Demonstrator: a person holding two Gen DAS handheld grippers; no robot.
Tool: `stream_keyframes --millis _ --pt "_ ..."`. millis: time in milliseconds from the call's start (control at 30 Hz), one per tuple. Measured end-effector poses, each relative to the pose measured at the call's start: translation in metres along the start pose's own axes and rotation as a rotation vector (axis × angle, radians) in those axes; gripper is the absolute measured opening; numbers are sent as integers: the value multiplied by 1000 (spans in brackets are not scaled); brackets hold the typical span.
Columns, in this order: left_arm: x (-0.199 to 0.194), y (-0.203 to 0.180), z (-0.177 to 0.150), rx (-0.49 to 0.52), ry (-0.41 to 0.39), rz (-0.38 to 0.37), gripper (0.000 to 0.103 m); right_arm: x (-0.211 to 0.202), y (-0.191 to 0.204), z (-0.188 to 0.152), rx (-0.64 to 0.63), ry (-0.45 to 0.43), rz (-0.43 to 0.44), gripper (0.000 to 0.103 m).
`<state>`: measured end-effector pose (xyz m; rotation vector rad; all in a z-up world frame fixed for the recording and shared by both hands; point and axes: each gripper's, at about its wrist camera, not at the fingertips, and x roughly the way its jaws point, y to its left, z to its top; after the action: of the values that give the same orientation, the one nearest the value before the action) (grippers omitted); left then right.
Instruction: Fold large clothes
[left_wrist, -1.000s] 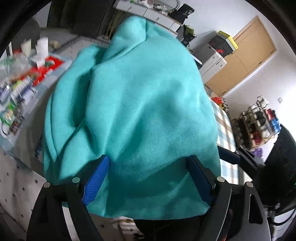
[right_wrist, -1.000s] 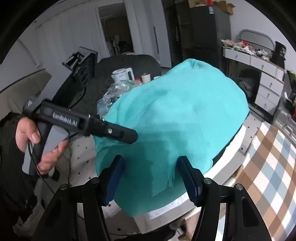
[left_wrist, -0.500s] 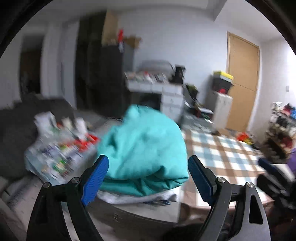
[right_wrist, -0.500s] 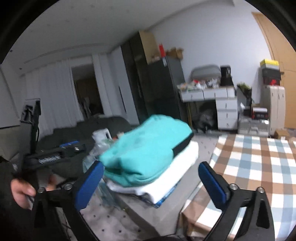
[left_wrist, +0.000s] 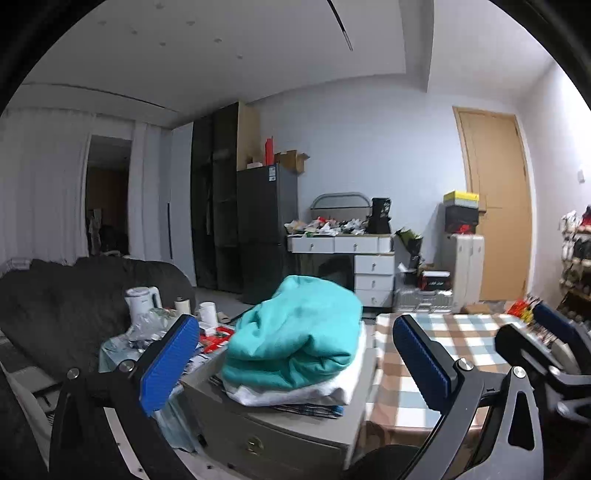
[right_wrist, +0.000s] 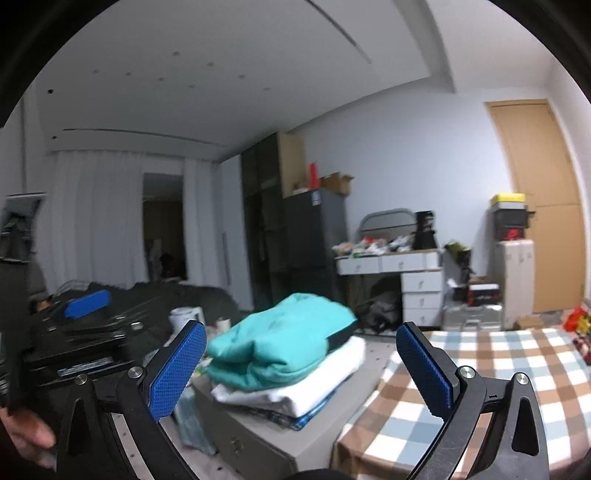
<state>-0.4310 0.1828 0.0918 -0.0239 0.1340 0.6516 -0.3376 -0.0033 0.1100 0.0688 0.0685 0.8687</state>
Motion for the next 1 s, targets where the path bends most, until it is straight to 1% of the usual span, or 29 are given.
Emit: stream_keyframes --millis 100,233,333,400,567,767,867,1000 --pt "10 4 0 -14 23 -23 102 -1 -3 -3 30 13 17 103" --pt "26 8 -3 -39 53 -3 102 -4 -5 -5 31 12 5 103" --pt "35 11 -8 -62 95 -4 102 -3 -6 -7 33 15 -1 103" --pt "38 12 -9 -75 104 -9 102 -5 -7 -8 40 12 4 103" --pt "31 7 -16 -70 102 9 102 -9 -12 -10 75 -4 -11 103" --pt "25 1 -20 -64 113 2 102 -13 -17 -10 107 -20 -23 103" --pt "22 0 -20 -62 115 2 102 -14 -15 -9 95 -11 8 103" --pt "20 -1 -19 -59 116 1 102 -11 -8 -10 70 12 -3 103"
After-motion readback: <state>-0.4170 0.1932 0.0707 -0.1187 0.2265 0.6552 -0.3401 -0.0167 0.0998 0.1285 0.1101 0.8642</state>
